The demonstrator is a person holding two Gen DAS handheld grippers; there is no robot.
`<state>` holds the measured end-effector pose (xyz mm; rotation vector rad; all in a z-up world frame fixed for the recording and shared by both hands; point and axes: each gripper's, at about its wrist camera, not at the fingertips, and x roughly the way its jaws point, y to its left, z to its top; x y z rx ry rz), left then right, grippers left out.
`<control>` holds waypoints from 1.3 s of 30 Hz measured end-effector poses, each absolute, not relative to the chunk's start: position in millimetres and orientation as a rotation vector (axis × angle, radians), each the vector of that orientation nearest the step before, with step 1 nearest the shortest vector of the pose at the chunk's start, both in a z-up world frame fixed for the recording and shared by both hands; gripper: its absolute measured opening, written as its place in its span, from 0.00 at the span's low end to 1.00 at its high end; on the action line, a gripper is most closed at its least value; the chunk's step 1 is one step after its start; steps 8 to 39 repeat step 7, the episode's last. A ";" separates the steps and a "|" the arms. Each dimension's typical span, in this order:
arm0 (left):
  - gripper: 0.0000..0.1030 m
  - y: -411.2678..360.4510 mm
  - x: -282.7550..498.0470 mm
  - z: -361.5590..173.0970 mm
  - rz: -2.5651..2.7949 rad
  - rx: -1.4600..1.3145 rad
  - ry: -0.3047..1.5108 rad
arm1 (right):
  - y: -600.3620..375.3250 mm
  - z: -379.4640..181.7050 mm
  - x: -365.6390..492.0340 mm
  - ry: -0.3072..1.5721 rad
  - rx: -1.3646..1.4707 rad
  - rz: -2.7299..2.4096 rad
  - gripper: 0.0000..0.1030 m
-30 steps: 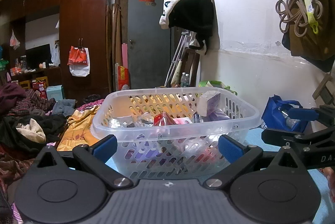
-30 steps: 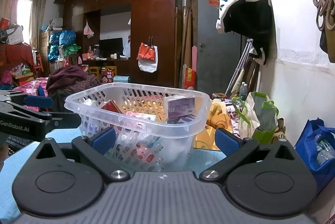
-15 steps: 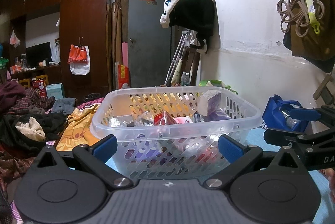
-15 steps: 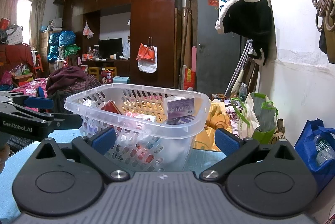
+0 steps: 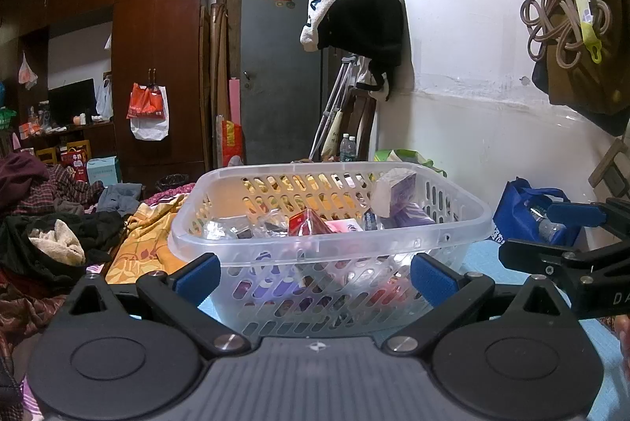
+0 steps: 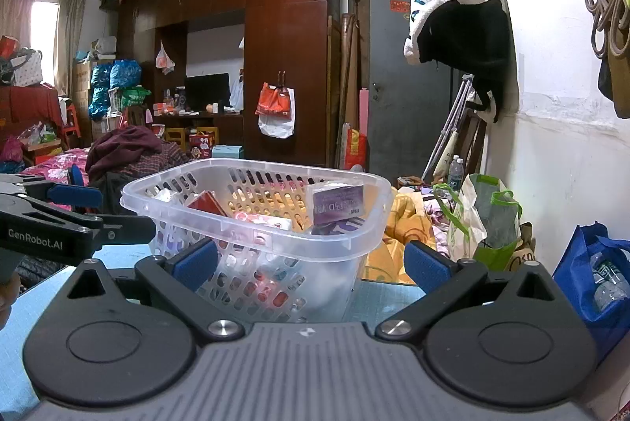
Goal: Organize objects
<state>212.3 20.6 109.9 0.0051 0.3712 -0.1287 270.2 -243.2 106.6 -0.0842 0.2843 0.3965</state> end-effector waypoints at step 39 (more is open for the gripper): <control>1.00 16.9 210.3 107.3 -0.127 0.020 0.357 | -243.7 107.2 270.2 0.284 -0.084 0.396 1.00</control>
